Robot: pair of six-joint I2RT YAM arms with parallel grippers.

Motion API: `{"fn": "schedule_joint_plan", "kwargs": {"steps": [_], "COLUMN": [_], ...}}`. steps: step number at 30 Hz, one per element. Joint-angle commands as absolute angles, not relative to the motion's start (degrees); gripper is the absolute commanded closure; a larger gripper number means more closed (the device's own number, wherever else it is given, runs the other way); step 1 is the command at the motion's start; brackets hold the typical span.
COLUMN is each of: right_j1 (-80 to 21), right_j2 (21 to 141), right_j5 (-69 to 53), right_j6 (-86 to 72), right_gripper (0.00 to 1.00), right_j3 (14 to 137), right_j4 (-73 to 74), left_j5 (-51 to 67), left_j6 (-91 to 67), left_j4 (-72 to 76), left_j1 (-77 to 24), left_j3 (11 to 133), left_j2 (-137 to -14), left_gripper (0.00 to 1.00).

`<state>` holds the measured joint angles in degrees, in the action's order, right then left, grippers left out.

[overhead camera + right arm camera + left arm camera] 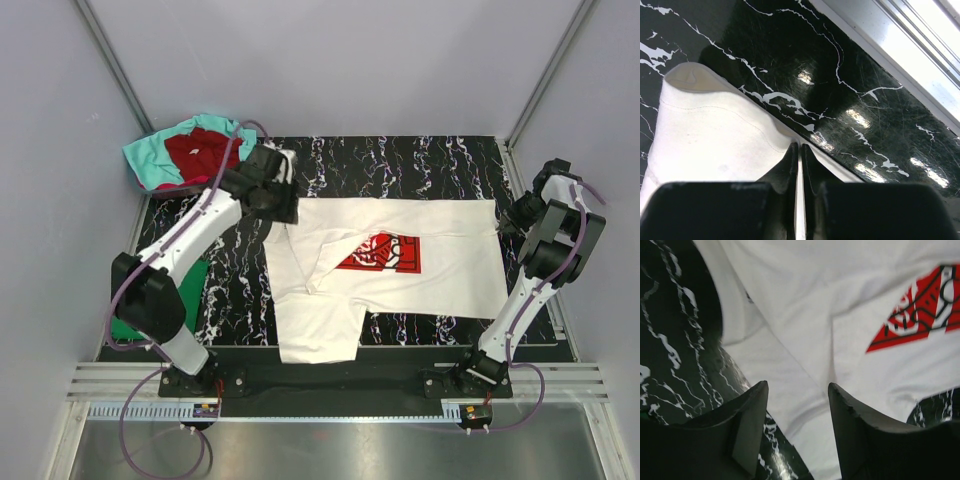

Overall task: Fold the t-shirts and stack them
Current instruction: Fold the tshirt

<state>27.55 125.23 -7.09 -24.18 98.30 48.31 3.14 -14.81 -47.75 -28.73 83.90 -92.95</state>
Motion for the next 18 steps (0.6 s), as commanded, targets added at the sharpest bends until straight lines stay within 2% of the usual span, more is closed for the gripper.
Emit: {"fn": "schedule_joint_plan", "kwargs": {"steps": [1,4,7,10,13,18], "right_j1": [28.2,28.3,28.2,28.2,28.3,28.2], "right_j2": [125.4,125.2,124.8,124.5,124.0,123.6], "right_j5": [-6.9,-6.9,-7.3,-8.1,-8.3,-8.6], "right_j6": [-23.6,-23.6,-23.7,-24.1,-24.2,-24.4], "right_gripper": [1.00,1.00,1.00,1.00,1.00,1.00], "right_j3": [101.2,101.2,100.6,100.0,99.3,98.4], "right_j4": [48.4,48.7,48.5,48.5,48.3,47.9], "left_j5": [-1.1,-0.4,0.8,0.2,-3.9,-6.8], "left_j6": [-17.8,-20.9,-23.3,-25.1,-28.5,-31.1], "left_j4": [-36.5,-31.0,-27.9,-29.3,-31.2,-28.0], "left_j1": [-23.7,-20.0,-18.8,-18.7,-18.6,-18.5], "left_j3": [87.6,90.7,95.1,101.7,106.0,105.2], "left_j2": [-96.2,-102.7,-109.4,-116.1,-120.8,-123.7], "left_gripper": [0.46,0.50,0.49,0.50,0.56,0.57]}}
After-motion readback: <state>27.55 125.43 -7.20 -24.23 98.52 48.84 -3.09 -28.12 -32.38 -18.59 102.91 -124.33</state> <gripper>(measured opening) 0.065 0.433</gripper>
